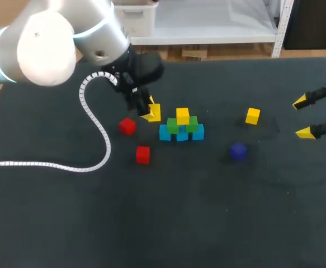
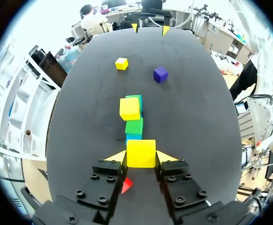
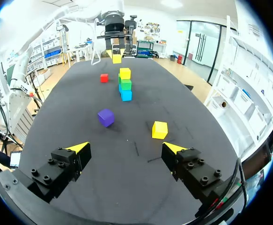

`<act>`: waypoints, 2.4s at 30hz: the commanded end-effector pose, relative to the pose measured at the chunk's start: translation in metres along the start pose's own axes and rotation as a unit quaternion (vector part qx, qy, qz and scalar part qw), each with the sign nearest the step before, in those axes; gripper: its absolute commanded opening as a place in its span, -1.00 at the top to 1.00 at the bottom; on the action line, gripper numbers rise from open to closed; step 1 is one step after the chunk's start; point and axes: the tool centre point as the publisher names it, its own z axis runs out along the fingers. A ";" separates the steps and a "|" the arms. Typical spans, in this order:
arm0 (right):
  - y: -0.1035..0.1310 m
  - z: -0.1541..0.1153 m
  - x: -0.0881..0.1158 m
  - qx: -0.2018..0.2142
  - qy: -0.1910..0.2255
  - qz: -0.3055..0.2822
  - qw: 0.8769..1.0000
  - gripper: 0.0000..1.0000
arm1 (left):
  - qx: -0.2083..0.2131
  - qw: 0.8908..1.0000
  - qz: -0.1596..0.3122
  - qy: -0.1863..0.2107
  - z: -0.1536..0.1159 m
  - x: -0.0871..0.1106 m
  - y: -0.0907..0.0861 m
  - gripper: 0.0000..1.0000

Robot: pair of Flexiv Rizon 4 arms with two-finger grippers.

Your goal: Place the blue cubes, place green cubes on the blue cubes, place the yellow cubes on the green cubes, then place the red cubes on the yellow cubes, and place purple cube on the red cubes.

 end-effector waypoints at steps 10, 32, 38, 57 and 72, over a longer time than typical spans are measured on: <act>0.000 0.000 0.000 0.000 -0.001 0.000 1.000 -1.00 | 0.019 1.000 0.004 0.003 0.019 -0.016 0.011 1.00; 0.000 0.000 0.000 0.000 -0.001 0.000 1.000 -1.00 | 0.026 1.000 0.011 -0.004 0.034 -0.024 0.017 1.00; 0.000 0.000 0.000 0.000 -0.001 0.000 1.000 -1.00 | 0.028 1.000 0.010 -0.005 0.036 -0.023 0.017 1.00; 0.000 0.000 0.000 0.000 -0.001 0.000 1.000 -1.00 | 0.031 0.999 0.010 -0.003 0.040 -0.024 0.020 1.00; 0.000 0.000 0.000 0.000 -0.001 0.000 1.000 -1.00 | 0.034 0.999 0.009 -0.004 0.042 -0.024 0.021 1.00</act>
